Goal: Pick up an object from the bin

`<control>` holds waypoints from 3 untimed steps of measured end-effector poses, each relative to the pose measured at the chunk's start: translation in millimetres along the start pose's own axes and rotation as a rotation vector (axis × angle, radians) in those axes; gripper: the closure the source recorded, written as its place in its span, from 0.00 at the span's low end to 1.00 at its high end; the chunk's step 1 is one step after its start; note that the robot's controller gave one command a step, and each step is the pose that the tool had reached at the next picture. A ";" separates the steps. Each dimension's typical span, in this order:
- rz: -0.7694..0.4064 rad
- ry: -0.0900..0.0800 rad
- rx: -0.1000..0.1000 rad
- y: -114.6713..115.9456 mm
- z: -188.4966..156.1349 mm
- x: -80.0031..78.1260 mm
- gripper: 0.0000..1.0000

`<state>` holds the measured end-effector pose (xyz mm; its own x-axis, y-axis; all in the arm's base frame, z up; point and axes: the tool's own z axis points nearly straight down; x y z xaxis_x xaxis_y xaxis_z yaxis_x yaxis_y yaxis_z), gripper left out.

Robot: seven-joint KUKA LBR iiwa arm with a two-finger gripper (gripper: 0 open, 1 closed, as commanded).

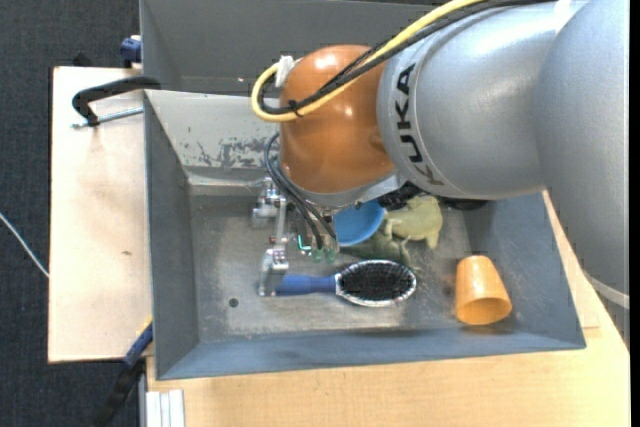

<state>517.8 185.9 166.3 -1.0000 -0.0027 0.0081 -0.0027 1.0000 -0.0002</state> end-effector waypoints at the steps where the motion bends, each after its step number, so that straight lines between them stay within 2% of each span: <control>1: -0.025 -0.014 -0.003 -59.2 94.8 -8.3 0.00; 2: -0.025 -0.018 -0.004 -58.0 92.3 -9.7 1.00; 3: -0.047 -0.019 -0.004 -45.1 -48.7 0.7 1.00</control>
Offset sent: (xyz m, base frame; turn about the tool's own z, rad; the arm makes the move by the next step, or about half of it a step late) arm 0.0056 -0.0596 -0.0963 -0.0266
